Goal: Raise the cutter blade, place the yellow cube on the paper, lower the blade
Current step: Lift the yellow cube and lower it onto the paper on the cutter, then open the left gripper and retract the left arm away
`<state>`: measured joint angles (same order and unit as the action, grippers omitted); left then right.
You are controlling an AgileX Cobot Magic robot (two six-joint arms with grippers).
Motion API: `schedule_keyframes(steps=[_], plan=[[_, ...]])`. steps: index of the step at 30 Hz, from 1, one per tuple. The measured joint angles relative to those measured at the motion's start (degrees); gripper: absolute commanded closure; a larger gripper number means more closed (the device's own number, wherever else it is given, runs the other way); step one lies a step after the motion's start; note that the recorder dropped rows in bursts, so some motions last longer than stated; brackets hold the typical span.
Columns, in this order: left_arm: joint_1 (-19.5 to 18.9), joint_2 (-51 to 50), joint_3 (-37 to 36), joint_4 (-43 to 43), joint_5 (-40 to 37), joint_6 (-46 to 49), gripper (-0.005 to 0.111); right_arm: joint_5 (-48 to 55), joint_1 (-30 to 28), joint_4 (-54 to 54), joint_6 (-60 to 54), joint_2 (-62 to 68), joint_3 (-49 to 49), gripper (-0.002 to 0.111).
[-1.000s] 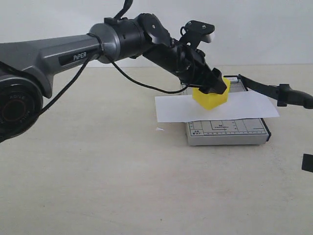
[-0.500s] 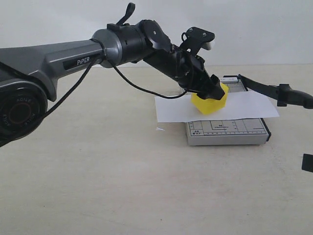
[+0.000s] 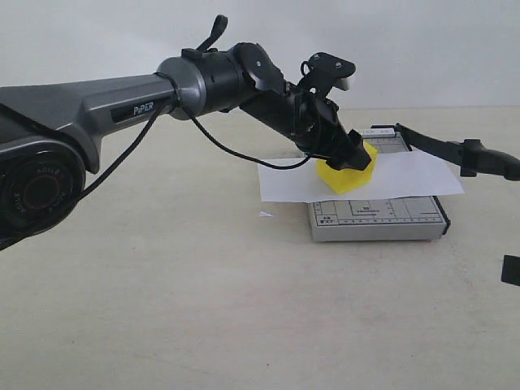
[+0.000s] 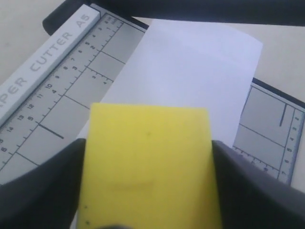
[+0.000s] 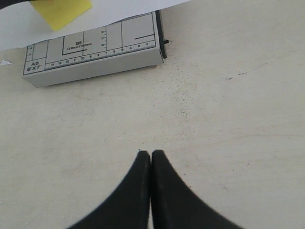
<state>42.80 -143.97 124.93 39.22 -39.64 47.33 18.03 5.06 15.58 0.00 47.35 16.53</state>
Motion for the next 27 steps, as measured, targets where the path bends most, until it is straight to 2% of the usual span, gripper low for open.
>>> schedule_keyframes(steps=[2,7,9,12,14,16,18,19,21,27], plan=[[0.0,0.0,0.0,0.0,0.0,0.0,0.08,0.0,0.0,0.09,0.0,0.0,0.0,0.108],[0.0,-0.37,0.2,0.11,0.62,0.11,0.038,0.0,0.0,0.09,0.0,0.0,0.0,0.108],[0.0,-0.48,0.2,0.11,1.07,0.11,0.03,0.0,0.0,0.09,0.0,0.0,0.0,0.108],[0.0,-0.85,0.2,0.19,1.57,0.11,0.027,0.0,0.0,0.09,0.0,0.0,0.0,0.108],[0.0,-0.85,0.2,0.08,1.57,-0.3,0.03,0.0,0.0,0.09,0.0,0.0,0.0,0.108],[0.0,0.32,0.2,0.08,3.02,-2.57,0.044,0.0,0.0,0.09,0.0,0.0,0.0,0.108],[0.0,3.06,0.2,-0.17,6.39,-5.03,0.066,0.0,0.0,0.09,0.0,0.0,0.0,0.108],[0.0,4.24,0.2,-0.58,7.7,-5.99,0.085,0.0,0.0,0.09,0.0,0.0,0.0,0.108],[-0.21,7.28,0.2,-0.97,9.78,-7.91,0.103,0.38,0.0,0.09,0.0,0.0,0.0,0.108],[-1.44,10.48,-0.23,-1.41,9.93,-11.38,0.102,0.61,0.0,0.09,0.0,0.0,0.0,0.108]])
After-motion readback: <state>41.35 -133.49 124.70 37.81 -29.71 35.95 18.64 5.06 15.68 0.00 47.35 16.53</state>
